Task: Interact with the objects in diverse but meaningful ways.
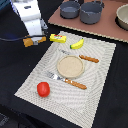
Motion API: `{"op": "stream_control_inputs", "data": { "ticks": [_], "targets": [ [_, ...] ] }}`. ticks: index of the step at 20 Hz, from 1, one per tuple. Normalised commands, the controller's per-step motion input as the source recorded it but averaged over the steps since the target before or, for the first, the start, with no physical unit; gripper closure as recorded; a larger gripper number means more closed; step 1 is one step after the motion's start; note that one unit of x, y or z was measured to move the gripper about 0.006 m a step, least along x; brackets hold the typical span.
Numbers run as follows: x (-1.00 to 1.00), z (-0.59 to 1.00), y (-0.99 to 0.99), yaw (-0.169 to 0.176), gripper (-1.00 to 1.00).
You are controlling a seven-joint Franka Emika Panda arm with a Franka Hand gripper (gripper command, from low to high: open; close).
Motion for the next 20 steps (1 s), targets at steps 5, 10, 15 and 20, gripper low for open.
{"op": "stream_control_inputs", "data": {
  "ticks": [5, 10, 15, 20],
  "targets": [
    [0.93, 0.61, -0.48, 0.000, 1.00],
    [0.90, 0.41, -0.41, 0.000, 1.00],
    [0.73, -0.03, -0.20, 0.000, 1.00],
    [0.41, -0.26, -0.05, 0.003, 1.00]
  ]
}}
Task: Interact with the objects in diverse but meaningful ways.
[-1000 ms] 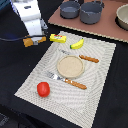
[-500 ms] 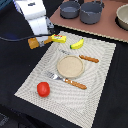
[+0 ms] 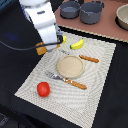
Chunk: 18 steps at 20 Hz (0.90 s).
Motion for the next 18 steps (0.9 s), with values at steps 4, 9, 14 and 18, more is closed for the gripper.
{"op": "stream_control_inputs", "data": {
  "ticks": [4, 9, 14, 18],
  "targets": [
    [-0.03, -0.23, 0.00, 0.036, 1.00],
    [0.00, -0.16, 0.00, 0.025, 1.00],
    [0.00, -0.15, 0.00, 0.004, 1.00],
    [0.00, -0.19, 0.00, 0.000, 1.00]
  ]
}}
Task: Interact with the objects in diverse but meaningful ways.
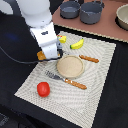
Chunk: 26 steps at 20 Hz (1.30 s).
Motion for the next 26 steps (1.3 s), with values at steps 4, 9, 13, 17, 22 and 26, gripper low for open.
{"op": "stream_control_inputs", "data": {
  "ticks": [4, 9, 13, 17, 22, 26],
  "targets": [
    [0.00, -0.17, 0.00, 0.000, 1.00],
    [0.00, -0.12, 0.00, 0.000, -1.00],
    [0.04, -0.02, 0.02, 0.001, -1.00],
    [0.23, 0.18, 0.12, 0.016, -1.00],
    [0.42, 0.85, 0.29, 0.024, -1.00],
    [0.42, 0.92, 0.44, 0.021, -1.00]
  ]
}}
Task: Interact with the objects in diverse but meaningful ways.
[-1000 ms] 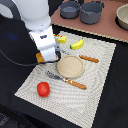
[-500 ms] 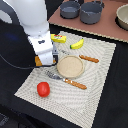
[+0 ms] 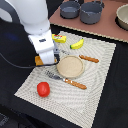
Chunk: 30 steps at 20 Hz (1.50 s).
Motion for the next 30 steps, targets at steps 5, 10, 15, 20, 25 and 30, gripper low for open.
{"op": "stream_control_inputs", "data": {
  "ticks": [5, 10, 15, 20, 25, 30],
  "targets": [
    [0.41, 0.64, 0.61, 0.011, -1.00],
    [0.31, 0.39, 0.62, -0.021, -1.00],
    [0.11, 0.14, 0.53, -0.115, -1.00],
    [0.00, 0.00, 0.48, -0.096, -1.00],
    [-0.02, 0.00, 0.51, -0.019, -1.00],
    [-0.02, -0.13, 0.55, -0.020, -1.00]
  ]
}}
